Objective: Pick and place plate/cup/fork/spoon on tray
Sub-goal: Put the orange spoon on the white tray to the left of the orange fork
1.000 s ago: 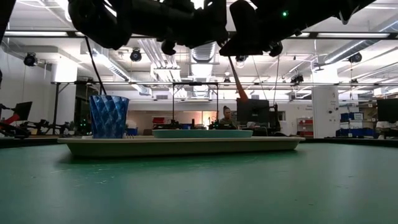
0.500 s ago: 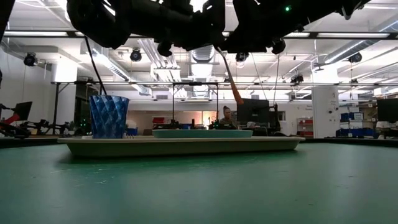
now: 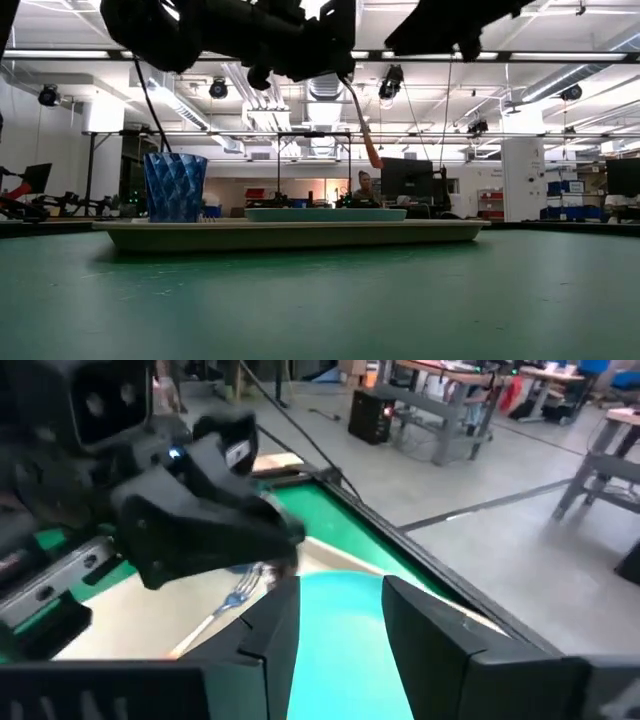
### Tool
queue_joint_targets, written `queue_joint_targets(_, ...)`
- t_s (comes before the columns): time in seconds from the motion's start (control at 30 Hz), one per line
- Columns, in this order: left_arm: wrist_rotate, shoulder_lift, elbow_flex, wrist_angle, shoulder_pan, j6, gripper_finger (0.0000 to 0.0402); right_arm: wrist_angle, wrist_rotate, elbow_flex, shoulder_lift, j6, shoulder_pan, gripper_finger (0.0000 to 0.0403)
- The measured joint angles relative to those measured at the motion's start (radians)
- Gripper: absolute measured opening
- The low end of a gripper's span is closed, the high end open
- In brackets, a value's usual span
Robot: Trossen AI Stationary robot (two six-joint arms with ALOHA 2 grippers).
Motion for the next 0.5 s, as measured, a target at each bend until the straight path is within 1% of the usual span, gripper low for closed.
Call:
queue_joint_targets(0.1,-0.021,-0.059,-0.001,-0.138,-0.004,-0.052,0.0008,-0.042,-0.051,0.0,-0.088,-0.016,0.0,0.013)
queue_joint_targets(0.23,-0.022,-0.161,-0.001,-0.387,-0.006,-0.216,0.0008,-0.084,-0.15,0.0,-0.192,-0.046,0.0,0.0121)
queue_joint_targets(0.3,-0.021,-0.221,-0.01,-0.497,-0.008,-0.305,0.0008,-0.104,-0.183,0.0,-0.23,-0.057,0.0,0.0117)
queue_joint_targets(0.4,-0.019,-0.301,-0.016,-0.632,-0.008,-0.429,0.0008,-0.149,-0.205,-0.003,-0.278,-0.075,0.0,0.0111)
queue_joint_targets(0.5,-0.019,-0.378,-0.019,-0.727,-0.009,-0.503,0.0008,-0.212,-0.205,-0.003,-0.317,-0.08,0.0,0.0105)
